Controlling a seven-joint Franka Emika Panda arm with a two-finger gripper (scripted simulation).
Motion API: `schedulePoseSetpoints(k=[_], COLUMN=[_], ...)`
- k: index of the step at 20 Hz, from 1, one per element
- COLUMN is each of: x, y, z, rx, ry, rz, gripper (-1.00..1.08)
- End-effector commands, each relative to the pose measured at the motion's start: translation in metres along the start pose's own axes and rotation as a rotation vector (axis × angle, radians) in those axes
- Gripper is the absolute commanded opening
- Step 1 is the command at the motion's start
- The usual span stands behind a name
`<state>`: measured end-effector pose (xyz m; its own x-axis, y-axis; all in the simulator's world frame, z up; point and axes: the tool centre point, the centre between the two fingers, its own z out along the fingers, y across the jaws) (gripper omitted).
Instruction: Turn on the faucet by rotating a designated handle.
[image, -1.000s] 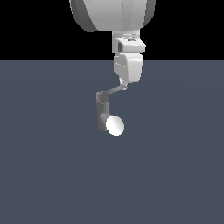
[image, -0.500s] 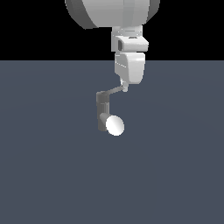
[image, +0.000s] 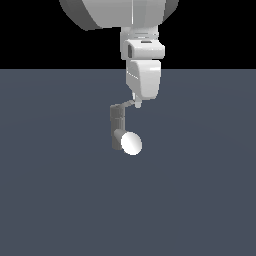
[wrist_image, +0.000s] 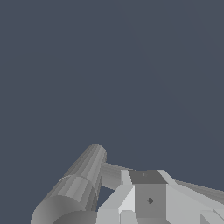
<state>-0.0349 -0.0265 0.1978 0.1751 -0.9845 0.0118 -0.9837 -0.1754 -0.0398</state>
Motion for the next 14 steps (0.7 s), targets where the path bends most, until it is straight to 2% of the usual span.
schedulePoseSetpoints(k=[1, 13, 14], x=[-0.006, -0.078, -0.078], y=[0.002, 0.021, 0.021], z=[0.001, 0.014, 0.014], rx=[-0.003, -0.038, -0.038], ry=[-0.001, -0.011, -0.011], rz=[-0.001, -0.006, -0.006], gripper=[-1.0, -1.0, -1.0])
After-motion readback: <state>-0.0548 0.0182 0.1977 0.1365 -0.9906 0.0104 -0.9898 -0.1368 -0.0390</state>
